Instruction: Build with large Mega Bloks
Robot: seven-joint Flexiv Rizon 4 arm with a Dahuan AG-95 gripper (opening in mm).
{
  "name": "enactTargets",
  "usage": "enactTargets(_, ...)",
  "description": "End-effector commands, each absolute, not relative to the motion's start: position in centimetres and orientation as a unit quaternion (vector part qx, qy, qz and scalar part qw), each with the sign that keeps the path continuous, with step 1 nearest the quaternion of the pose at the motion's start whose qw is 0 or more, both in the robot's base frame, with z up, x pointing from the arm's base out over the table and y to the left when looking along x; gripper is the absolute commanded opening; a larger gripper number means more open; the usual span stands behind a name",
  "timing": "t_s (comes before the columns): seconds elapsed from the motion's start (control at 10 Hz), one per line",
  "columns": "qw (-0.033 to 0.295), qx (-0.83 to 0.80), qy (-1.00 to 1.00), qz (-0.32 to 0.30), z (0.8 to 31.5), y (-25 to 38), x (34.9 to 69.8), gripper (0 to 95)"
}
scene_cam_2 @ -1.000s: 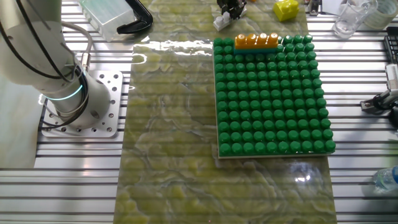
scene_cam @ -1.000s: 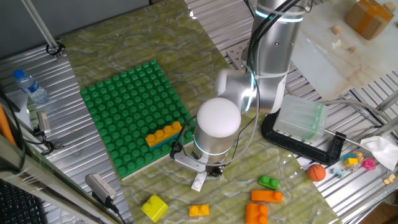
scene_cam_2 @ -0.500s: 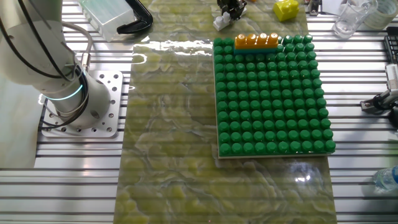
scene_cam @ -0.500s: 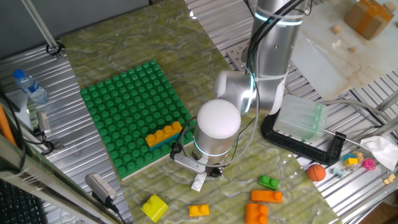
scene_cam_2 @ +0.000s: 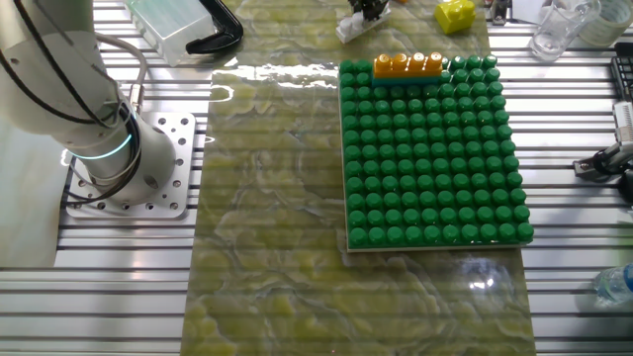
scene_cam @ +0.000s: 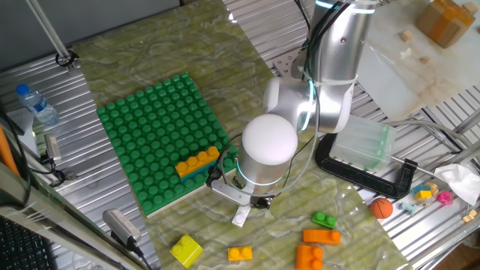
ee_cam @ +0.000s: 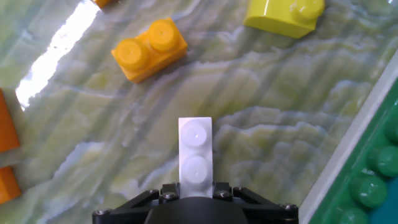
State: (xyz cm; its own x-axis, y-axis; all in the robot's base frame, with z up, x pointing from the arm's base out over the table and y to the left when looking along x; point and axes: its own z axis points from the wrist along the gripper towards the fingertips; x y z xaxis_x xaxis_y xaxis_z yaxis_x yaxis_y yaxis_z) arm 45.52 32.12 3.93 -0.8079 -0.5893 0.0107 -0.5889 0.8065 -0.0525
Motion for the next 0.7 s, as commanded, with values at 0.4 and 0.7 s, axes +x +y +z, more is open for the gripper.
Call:
enactTargets(0.4, 0.012, -0.268, 0.963, -0.021, 7.3, 30.2, 45.1, 0.0)
enactTargets(0.7, 0.026, -0.194, 0.980, -0.022, 12.6, 27.6, 43.3, 0.0)
